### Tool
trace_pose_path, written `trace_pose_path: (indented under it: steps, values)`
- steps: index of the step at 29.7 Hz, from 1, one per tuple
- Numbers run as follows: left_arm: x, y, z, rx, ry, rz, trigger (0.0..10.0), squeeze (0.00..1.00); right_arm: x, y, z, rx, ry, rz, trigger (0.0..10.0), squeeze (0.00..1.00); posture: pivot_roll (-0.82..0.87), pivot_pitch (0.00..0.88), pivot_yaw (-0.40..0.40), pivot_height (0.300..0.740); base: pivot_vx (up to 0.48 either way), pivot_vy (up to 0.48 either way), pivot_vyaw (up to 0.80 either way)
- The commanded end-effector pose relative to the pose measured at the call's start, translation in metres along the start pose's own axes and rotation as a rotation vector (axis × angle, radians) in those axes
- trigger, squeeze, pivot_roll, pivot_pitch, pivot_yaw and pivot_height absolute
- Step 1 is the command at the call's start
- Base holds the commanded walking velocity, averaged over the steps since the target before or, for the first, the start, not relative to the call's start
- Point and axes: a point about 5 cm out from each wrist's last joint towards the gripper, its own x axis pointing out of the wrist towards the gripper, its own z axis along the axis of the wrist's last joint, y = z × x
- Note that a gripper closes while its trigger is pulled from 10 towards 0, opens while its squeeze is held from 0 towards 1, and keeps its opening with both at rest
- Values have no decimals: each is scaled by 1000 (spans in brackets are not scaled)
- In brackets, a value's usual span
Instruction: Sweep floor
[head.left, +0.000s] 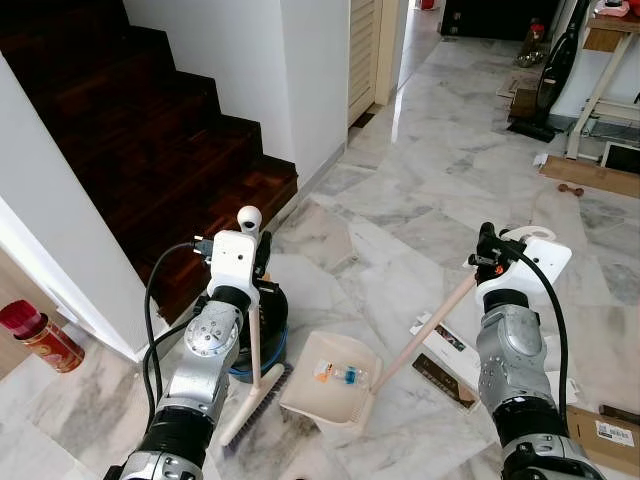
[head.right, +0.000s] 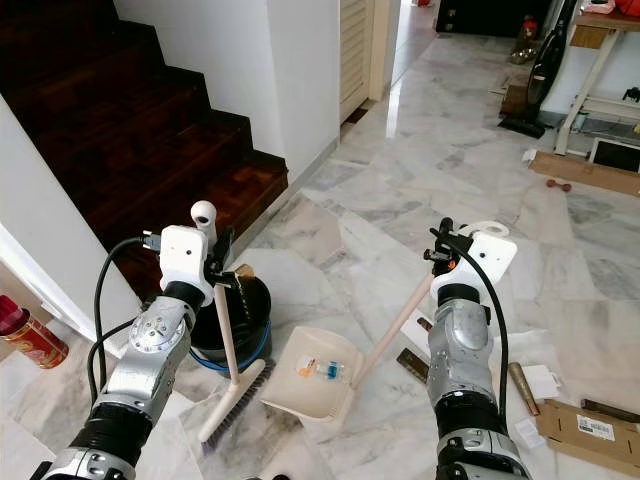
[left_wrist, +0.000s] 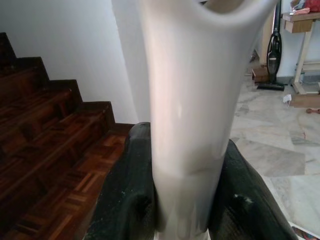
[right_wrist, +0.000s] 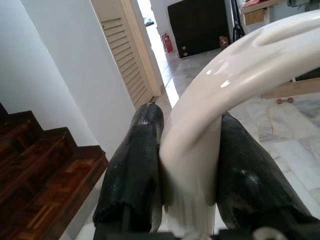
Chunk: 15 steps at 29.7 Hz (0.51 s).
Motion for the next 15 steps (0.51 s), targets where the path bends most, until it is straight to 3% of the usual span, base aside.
trace_pose_path:
  steps: [1,15]
  values:
    - [1,2,12,13,-48,4,10000,0,5,5,11,28,-51,10,10000,0,-21,0,69,740,-247,0,0]
    - [1,1,12,25,-49,-2,10000,0,4,6,10,29,-46,14,10000,0,-21,0,69,740,-265,0,0]
